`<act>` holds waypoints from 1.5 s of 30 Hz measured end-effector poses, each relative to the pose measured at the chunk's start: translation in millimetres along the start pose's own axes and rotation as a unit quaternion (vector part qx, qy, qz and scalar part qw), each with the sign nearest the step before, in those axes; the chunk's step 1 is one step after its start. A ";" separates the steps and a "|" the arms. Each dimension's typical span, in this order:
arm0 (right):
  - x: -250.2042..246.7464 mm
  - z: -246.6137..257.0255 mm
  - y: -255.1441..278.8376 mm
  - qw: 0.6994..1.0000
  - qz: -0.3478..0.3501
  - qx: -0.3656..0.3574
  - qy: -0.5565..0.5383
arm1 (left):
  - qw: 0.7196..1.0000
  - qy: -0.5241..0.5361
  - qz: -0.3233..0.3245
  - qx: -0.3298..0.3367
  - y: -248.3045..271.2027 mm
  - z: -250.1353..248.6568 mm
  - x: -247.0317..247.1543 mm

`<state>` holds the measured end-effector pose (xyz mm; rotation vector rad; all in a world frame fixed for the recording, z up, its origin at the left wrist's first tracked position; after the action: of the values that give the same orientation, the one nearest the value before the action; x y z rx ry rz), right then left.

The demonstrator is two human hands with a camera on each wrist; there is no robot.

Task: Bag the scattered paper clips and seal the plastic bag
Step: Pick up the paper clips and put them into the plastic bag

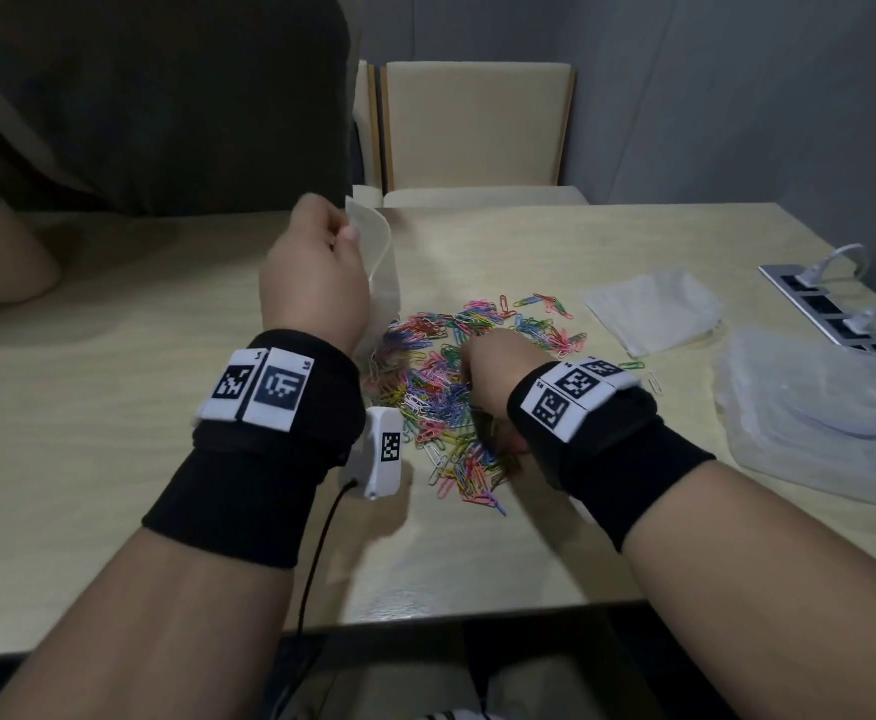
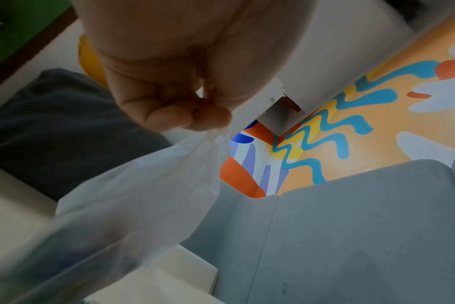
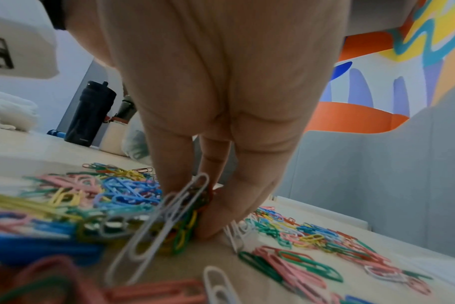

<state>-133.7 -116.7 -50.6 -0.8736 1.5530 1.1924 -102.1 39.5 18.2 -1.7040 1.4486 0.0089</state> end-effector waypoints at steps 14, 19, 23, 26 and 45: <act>-16.4 -37.8 -6.7 0.918 -0.019 0.110 -0.380 | 0.974 -0.017 0.218 -0.053 16.7 2.9 34.0; -23.9 -45.1 2.5 0.725 0.054 0.106 -0.679 | 0.964 0.026 0.254 -0.074 24.6 -4.2 43.6; -32.1 -34.9 11.7 0.607 0.135 0.067 -0.780 | 0.960 0.055 0.261 -0.085 27.8 -7.5 48.9; -29.3 -25.5 12.4 0.611 0.159 0.072 -0.772 | 0.958 0.068 0.266 -0.086 28.6 -12.2 51.8; -43.3 -20.9 16.1 0.836 0.054 0.087 -0.539 | 0.959 0.080 0.248 -0.108 30.5 -6.1 52.6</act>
<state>-141.5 -133.0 -3.2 0.0882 0.7358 1.2506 -112.7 -4.1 -23.3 -1.4902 2.0292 0.3186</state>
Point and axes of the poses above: each hand's wrist, its own y-axis away from the middle knuckle, its own x-axis out of the palm, z = x × y, the point moved 3 cm from there along -y, towards the middle knuckle, and after that the axes turned 15 degrees about x, right-handed, at the moved point
